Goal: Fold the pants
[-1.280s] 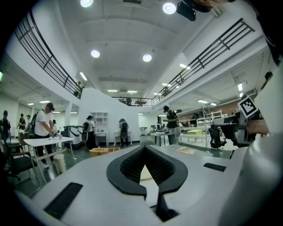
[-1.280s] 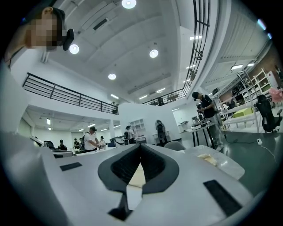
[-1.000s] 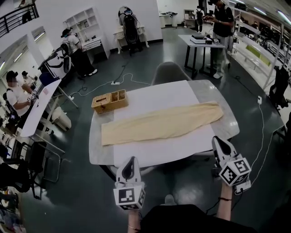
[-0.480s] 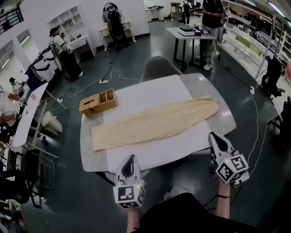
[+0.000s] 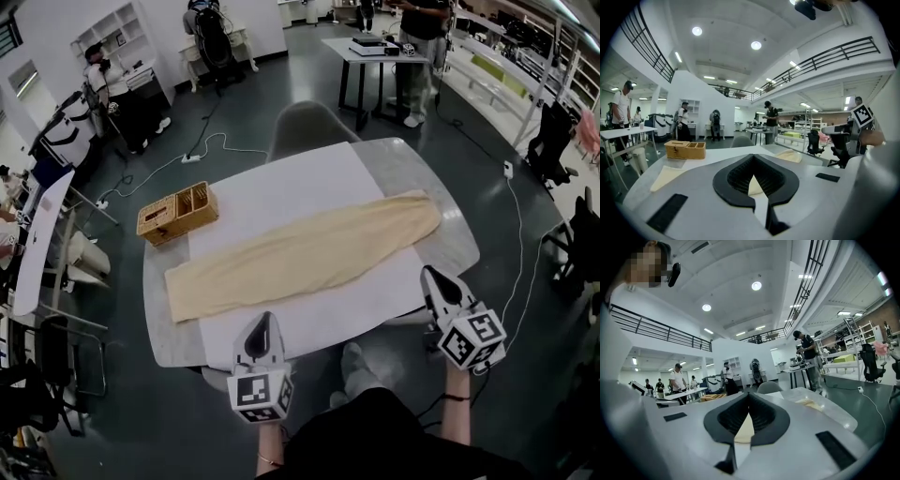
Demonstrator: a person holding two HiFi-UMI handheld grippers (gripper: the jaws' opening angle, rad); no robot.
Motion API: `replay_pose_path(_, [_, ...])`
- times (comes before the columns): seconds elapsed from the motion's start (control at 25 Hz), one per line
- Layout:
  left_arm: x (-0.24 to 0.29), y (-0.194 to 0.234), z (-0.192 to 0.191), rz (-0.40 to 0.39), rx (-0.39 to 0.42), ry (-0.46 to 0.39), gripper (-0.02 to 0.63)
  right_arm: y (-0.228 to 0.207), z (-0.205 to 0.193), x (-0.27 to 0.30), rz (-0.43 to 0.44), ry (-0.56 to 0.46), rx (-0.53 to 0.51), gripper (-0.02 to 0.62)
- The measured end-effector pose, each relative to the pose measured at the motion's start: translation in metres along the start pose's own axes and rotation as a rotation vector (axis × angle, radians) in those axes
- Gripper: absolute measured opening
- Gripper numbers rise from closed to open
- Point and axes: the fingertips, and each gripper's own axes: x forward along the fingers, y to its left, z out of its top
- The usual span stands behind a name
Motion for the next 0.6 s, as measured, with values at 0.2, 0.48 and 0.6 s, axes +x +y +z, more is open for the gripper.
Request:
replay_pose_path(0.2, [0.053, -0.01, 0.004, -0.037, -0.009, 0.027, 0.008, -0.032, 0.0, 0.035, -0.006, 0.038, 0.008, 0.014])
replay_pose_path(0.48, [0.122, -0.033, -0.002, -0.108, -0.033, 0.106, 0.008, -0.082, -0.008, 0.08, -0.009, 0.143, -0.026, 0.014])
replay_pose_path(0.6, [0.151, -0.044, -0.005, -0.136, -0.039, 0.133, 0.008, -0.106, -0.012, 0.097, -0.013, 0.178, -0.028, 0.014])
